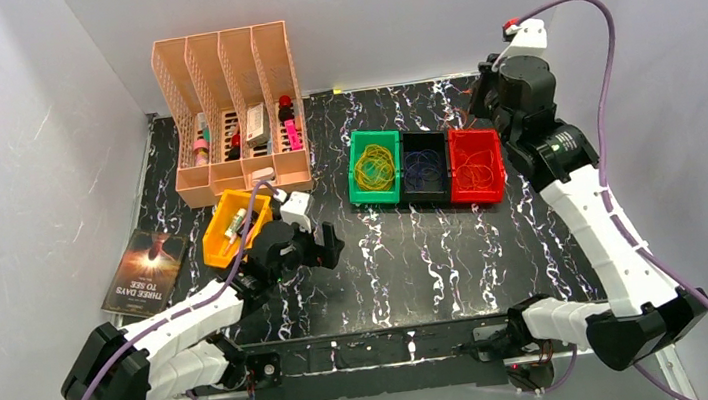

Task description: Untangle the cables

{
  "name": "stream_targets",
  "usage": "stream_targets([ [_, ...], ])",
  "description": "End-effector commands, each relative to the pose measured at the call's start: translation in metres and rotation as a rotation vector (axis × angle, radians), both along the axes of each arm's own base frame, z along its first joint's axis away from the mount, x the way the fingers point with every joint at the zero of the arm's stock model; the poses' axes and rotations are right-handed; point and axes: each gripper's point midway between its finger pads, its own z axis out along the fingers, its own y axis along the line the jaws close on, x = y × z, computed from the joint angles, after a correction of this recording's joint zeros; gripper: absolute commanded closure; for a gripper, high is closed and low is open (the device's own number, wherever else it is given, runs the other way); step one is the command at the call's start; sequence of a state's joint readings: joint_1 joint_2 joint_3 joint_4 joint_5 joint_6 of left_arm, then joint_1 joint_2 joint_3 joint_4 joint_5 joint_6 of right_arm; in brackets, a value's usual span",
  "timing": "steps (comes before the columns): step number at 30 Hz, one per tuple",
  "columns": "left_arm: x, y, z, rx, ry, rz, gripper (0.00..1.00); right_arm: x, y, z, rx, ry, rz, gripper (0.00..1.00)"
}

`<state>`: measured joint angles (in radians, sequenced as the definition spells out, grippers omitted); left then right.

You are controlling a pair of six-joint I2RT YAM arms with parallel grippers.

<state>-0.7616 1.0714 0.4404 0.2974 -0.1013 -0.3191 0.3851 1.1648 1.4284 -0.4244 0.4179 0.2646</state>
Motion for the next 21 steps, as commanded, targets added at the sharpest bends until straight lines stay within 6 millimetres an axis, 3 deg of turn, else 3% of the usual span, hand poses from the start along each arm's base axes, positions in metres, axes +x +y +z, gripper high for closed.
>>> stream_targets([
  [1,0.002,-0.004,0.014,-0.038,-0.012,0.008,0.11,0.011,-0.008,0.015,0.041,-0.067,-0.006,1.00],
  [7,0.002,-0.004,0.011,-0.027,0.000,0.006,0.11,0.023,-0.018,-0.021,0.043,-0.005,-0.026,1.00],
  [16,0.003,-0.007,0.006,-0.005,0.019,-0.003,0.11,0.035,-0.039,-0.116,0.062,0.161,-0.072,1.00],
  [21,0.005,-0.010,0.009,-0.008,0.014,-0.014,0.11,0.038,-0.047,-0.131,0.092,0.176,-0.101,1.00],
])
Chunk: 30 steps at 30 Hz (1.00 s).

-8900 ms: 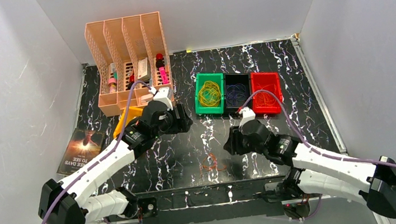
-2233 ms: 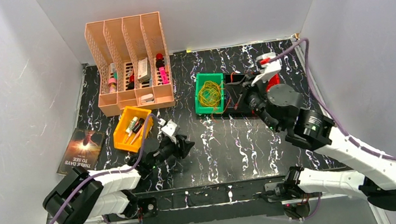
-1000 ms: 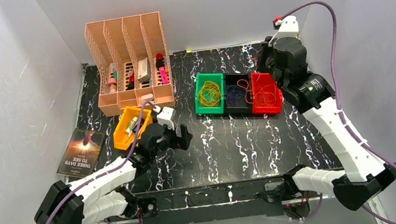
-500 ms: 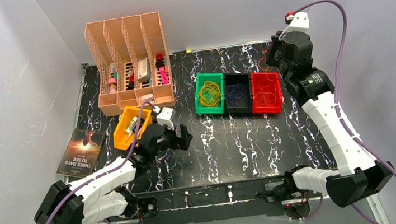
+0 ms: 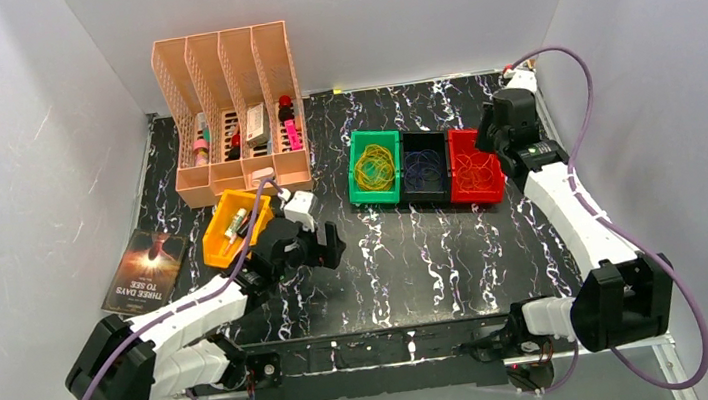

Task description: Untangle the cables

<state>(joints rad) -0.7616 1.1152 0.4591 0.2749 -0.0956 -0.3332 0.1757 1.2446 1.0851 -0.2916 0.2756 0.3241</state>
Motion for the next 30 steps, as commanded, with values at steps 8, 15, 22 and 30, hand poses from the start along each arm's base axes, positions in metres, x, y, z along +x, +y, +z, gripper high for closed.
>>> stream_targets([
  [8,0.006,-0.007,0.019,-0.033,-0.026,-0.004,0.10,0.018,-0.016,0.035,0.069,-0.177,-0.099,1.00],
  [15,0.008,-0.007,0.023,-0.052,-0.020,0.029,0.02,0.034,-0.017,0.050,0.098,-0.219,-0.118,1.00],
  [22,0.005,-0.004,0.019,-0.041,-0.006,0.027,0.02,0.037,-0.012,0.022,0.103,-0.155,-0.089,1.00],
  [30,0.003,-0.003,0.016,-0.037,0.007,0.029,0.02,0.034,-0.003,-0.038,0.127,-0.009,-0.029,1.00],
])
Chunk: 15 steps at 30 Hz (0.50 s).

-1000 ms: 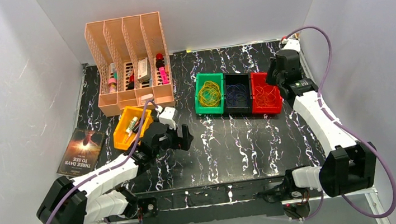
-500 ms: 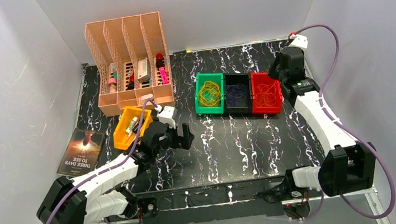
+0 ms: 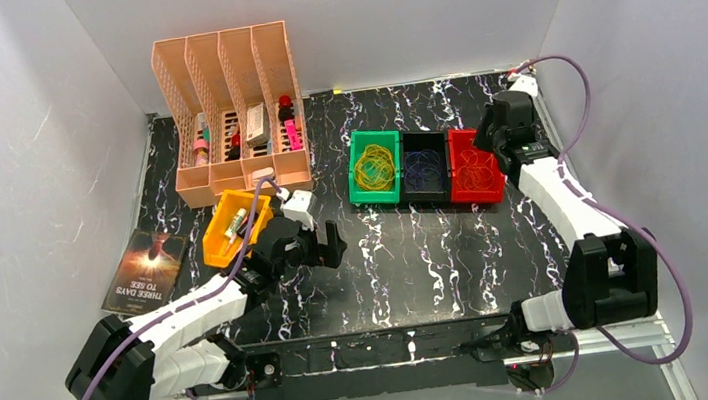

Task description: Untangle the cables

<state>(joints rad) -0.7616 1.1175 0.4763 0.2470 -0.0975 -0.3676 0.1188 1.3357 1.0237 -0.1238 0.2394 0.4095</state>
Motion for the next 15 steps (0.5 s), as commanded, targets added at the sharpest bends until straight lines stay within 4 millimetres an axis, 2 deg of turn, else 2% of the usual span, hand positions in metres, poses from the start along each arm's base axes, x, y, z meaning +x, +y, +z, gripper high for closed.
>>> stream_targets([
  [1,0.003,-0.002,0.015,-0.023,-0.020,0.011,0.02,0.005,0.008,-0.015,0.037,0.022,0.047,1.00],
  [6,0.004,-0.002,0.013,-0.020,-0.013,0.012,0.02,0.005,0.009,-0.042,0.035,0.100,0.067,1.00],
  [15,0.004,-0.001,0.014,-0.024,-0.013,0.020,0.02,0.009,0.010,-0.073,0.047,0.183,0.088,1.00],
])
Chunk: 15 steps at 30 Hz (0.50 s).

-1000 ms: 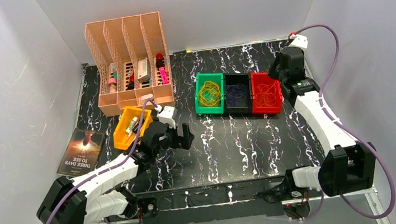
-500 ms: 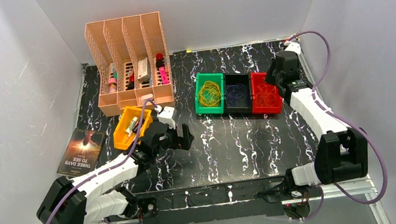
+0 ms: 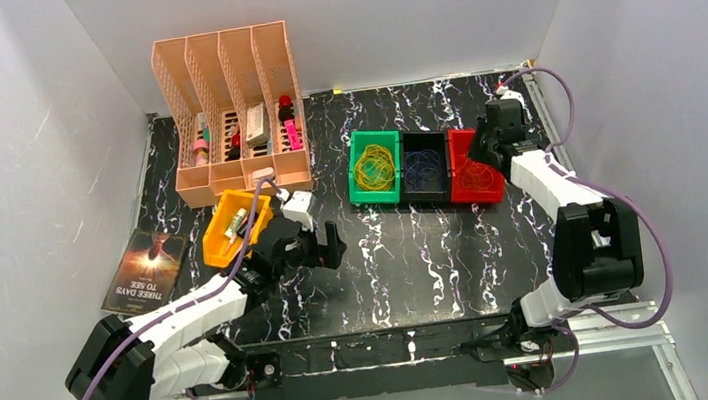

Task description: Untangle the cables

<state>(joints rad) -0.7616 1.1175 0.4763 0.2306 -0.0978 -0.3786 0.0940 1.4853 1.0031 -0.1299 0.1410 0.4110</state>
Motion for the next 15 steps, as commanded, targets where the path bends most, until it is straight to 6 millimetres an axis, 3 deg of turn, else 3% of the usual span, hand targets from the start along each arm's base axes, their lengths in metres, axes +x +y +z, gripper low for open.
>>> stream_targets([
  [1,0.005,-0.003,0.016,-0.028,-0.030,0.013,0.02,0.008,0.004,-0.006,0.021,0.010,0.036,1.00],
  [15,0.004,0.000,0.014,-0.015,-0.028,0.015,0.02,0.012,0.011,-0.041,0.044,0.089,0.064,0.98],
])
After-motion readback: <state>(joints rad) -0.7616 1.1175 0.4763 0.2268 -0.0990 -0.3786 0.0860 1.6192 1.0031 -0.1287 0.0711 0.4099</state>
